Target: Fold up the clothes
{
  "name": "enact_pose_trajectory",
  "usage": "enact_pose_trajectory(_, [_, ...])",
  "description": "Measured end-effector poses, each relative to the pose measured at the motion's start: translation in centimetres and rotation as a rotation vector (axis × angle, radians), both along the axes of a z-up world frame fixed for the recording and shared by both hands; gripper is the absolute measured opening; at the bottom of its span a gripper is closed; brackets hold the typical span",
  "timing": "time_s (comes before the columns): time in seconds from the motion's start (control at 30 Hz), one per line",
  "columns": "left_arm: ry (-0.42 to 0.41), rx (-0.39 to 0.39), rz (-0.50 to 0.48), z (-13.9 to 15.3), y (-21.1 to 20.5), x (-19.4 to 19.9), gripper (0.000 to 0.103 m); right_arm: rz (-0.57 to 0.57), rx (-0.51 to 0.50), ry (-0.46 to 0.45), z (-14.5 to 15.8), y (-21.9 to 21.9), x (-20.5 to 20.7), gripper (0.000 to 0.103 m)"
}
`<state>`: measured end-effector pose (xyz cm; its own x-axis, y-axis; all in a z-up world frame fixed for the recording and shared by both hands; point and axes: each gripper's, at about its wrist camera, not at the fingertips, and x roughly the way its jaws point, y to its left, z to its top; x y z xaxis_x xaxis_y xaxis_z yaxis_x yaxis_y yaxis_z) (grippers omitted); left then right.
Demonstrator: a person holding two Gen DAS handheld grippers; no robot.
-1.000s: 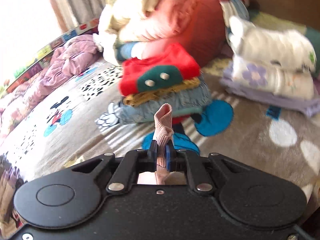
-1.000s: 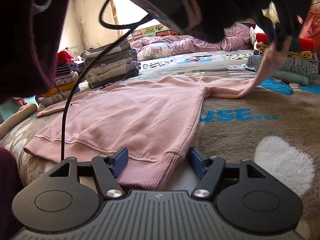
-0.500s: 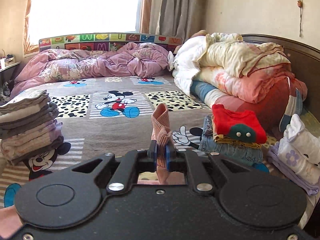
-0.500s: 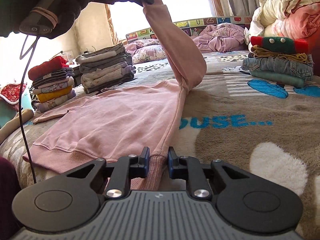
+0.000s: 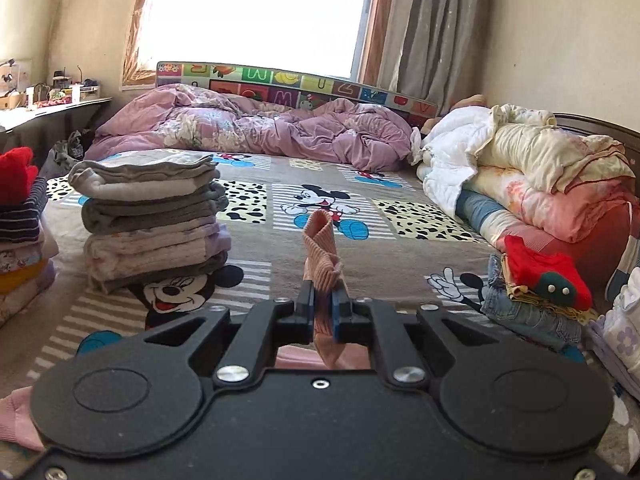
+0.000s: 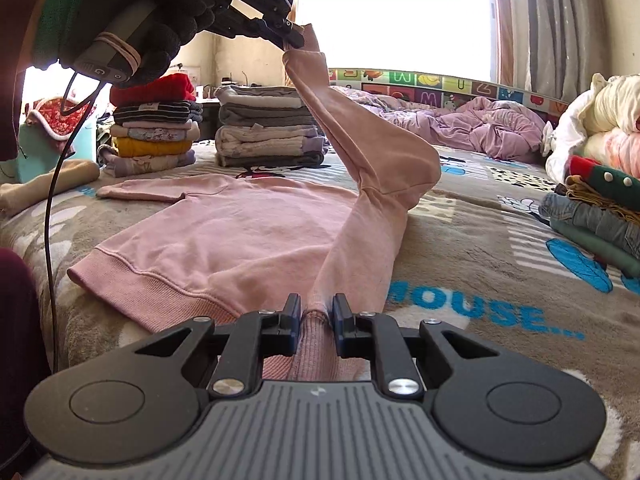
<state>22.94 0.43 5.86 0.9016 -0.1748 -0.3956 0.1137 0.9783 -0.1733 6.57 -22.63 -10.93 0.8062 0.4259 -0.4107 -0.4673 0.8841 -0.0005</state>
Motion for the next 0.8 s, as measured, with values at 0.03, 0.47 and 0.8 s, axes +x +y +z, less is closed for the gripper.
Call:
enact_pose_trajectory(0.03, [0.004,-0.010,0.023,-0.6,0.9,-0.2,0.006,0.012,-0.010,0.002,-0.1,0.3,0.0,0.018])
enact_pose_trajectory(0.47, [0.216,-0.072,0.260,-10.0,8.6,-4.4,0.023,0.074,-0.040,0.042,-0.6,2.5,0.0,0.021])
enact_pose_trajectory(0.8, [0.138,0.105,-0.312,-6.0,-2.8,5.3,0.053,0.093,-0.012,0.090,-0.8,2.2,0.5,0.025])
